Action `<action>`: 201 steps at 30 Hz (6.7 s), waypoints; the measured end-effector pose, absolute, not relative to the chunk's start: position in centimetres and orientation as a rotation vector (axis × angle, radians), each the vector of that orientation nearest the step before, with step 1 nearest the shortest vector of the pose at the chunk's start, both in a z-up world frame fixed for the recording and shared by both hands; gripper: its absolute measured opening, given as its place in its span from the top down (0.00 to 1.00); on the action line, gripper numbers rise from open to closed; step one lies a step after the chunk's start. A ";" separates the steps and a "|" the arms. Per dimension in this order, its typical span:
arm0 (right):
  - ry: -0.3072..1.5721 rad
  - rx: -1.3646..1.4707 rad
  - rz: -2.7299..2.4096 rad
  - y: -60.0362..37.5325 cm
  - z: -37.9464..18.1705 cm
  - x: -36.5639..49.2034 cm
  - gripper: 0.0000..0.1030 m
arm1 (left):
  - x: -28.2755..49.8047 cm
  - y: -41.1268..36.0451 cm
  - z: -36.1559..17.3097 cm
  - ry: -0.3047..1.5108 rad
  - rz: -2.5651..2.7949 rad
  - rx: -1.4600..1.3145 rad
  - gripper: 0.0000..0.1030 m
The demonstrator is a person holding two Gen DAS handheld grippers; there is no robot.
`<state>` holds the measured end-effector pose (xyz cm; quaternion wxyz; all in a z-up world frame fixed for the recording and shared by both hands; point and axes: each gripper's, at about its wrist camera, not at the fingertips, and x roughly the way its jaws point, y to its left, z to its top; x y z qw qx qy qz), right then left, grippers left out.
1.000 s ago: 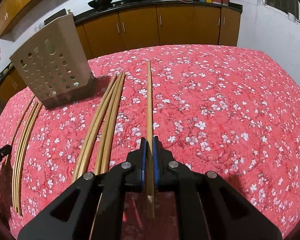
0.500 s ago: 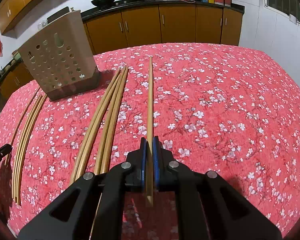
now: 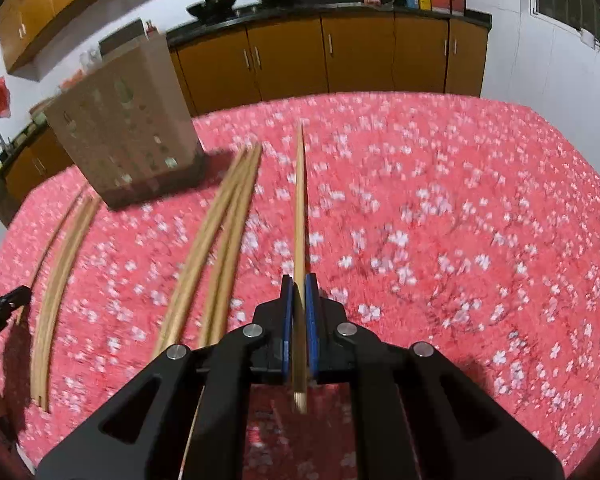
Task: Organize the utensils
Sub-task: 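Lift the chopstick upright with the right gripper while the left gripper lifts its chopstick, then carry the chopstick over the beige holder with the right gripper while the left gripper follows, then open the right gripper over the holder while the left gripper opens too, then move both grippers back down to the chopsticks on the table, then grasp another chopstick with the right gripper while the left gripper grasps one, then lift the chopstick upright with the right gripper while the left gripper lifts its chopstick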
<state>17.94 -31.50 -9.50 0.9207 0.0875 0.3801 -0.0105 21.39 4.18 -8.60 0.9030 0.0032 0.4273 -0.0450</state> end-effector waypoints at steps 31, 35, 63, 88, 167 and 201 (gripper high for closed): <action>0.420 0.198 -0.024 -32.8 2.0 18.1 0.93 | 20.5 7.1 7.8 0.398 -0.060 -0.149 0.92; 0.387 0.191 -0.040 -32.7 3.6 18.8 0.93 | 21.1 6.9 8.9 0.377 -0.040 -0.149 0.93; 0.297 0.276 0.201 -29.6 9.8 21.4 0.93 | 22.5 -0.5 15.1 0.174 -0.223 -0.297 0.93; 0.290 0.311 0.166 -30.4 8.4 19.7 0.64 | 23.4 2.4 10.8 0.251 -0.169 -0.350 0.68; 0.849 0.133 -0.001 -30.7 -11.5 22.5 0.92 | 25.1 3.4 -10.1 0.883 -0.073 -0.077 0.91; 0.842 0.134 0.001 -30.5 -11.6 20.9 0.92 | 22.2 3.5 -9.7 0.883 -0.045 -0.060 0.91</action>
